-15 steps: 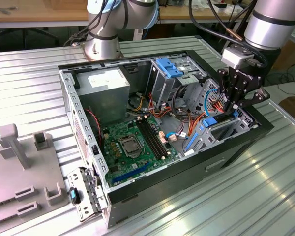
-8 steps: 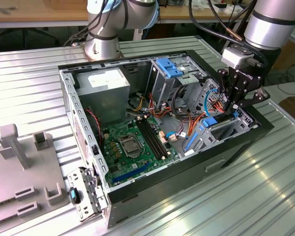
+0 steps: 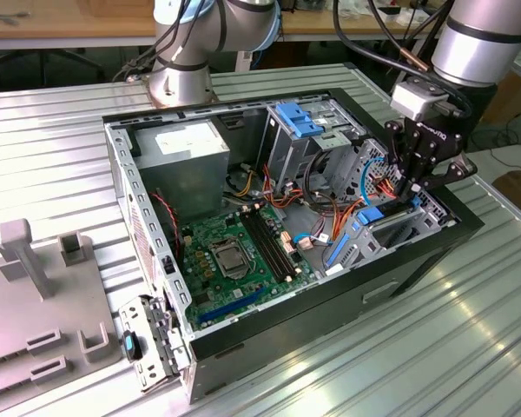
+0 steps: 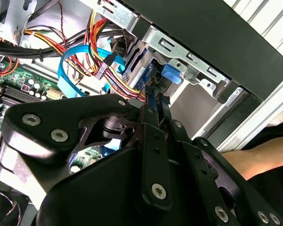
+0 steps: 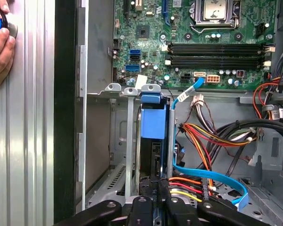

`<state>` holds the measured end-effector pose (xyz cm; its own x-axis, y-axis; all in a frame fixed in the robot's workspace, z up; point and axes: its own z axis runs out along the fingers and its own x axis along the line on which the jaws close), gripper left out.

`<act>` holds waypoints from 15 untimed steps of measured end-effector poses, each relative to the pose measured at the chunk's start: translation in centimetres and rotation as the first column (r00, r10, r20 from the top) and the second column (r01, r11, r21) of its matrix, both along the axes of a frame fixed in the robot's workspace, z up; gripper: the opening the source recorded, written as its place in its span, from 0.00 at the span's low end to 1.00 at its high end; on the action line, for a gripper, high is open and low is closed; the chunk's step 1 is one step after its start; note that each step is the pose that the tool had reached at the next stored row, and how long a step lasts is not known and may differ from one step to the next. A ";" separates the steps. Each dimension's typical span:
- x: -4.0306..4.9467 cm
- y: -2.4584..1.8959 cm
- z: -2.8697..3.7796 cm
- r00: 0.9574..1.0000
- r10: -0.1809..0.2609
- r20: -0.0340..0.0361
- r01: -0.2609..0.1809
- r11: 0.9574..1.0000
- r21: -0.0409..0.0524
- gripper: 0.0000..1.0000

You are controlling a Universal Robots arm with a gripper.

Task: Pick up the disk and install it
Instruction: 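Insert the first disk wire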

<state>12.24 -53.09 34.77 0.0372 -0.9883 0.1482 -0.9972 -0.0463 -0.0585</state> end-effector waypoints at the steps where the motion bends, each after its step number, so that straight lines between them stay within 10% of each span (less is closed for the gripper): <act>1: 0.00 0.00 0.01 1.000 0.000 0.000 0.000 1.000 0.000 0.17; 12: 0.25 0.08 -0.03 0.994 -0.106 0.000 0.106 0.994 0.000 0.17; 15: 0.40 0.24 -0.06 0.998 -0.058 0.000 0.058 0.998 0.000 0.17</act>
<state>12.65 -52.86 34.72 -0.0205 -0.9887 0.1482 -0.9982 0.0119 -0.0586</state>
